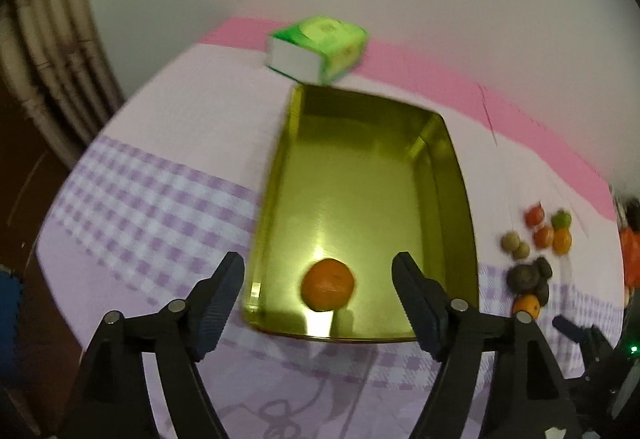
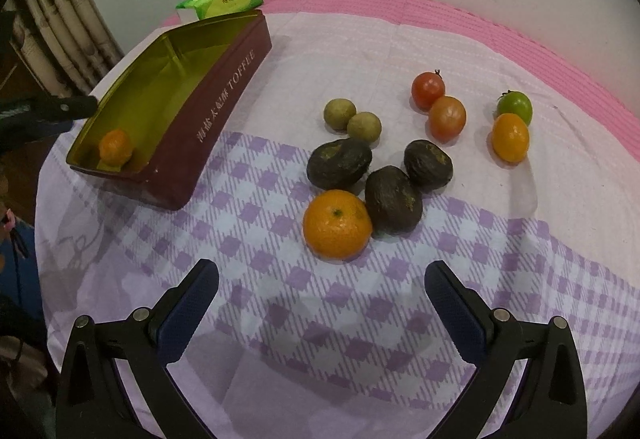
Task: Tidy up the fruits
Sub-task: 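Carry the mandarin into the gold tin tray and open the left gripper, then close the right gripper on the mandarin orange beside the avocados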
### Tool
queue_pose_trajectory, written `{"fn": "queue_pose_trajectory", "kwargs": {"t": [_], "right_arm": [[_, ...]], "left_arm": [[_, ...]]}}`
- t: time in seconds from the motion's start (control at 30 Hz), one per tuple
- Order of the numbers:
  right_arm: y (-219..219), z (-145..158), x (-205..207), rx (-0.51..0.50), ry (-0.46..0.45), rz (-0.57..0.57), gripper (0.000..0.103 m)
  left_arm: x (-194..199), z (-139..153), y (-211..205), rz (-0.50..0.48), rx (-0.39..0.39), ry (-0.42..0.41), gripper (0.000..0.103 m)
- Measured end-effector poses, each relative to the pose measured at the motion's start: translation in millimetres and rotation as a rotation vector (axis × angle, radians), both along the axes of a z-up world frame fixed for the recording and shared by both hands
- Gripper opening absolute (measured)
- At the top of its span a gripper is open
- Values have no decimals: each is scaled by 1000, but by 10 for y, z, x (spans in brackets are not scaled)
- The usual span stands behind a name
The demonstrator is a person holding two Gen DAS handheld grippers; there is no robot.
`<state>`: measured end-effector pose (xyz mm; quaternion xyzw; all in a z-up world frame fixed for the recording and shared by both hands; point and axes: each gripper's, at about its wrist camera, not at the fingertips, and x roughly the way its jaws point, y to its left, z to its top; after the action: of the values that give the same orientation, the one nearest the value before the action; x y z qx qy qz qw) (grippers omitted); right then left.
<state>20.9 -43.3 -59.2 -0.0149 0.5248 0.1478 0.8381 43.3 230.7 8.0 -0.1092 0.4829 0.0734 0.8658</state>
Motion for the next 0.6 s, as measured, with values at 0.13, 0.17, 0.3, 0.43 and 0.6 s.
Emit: {"fn": "queue_pose_trajectory", "kwargs": {"t": [0.13,0.17,0.3,0.43,0.6], "right_arm": [[17,-35,49,12,16,-5,95],[24,-47,57,10,19,-6,94],[62,-69,83,-3,14,-7,88],[100,-89,121,1,20,-17,84],[131,-125,192,-7,28,-35,69]], "left_arm": [[-163,83,249,121,20,-7,79],[-214,89,298,135,27,-12,80],[-364,62,446,168,24,3,85],[-395,28,530,209,-7,-1,85],[-389,-13,500,205,8,9,85]]}}
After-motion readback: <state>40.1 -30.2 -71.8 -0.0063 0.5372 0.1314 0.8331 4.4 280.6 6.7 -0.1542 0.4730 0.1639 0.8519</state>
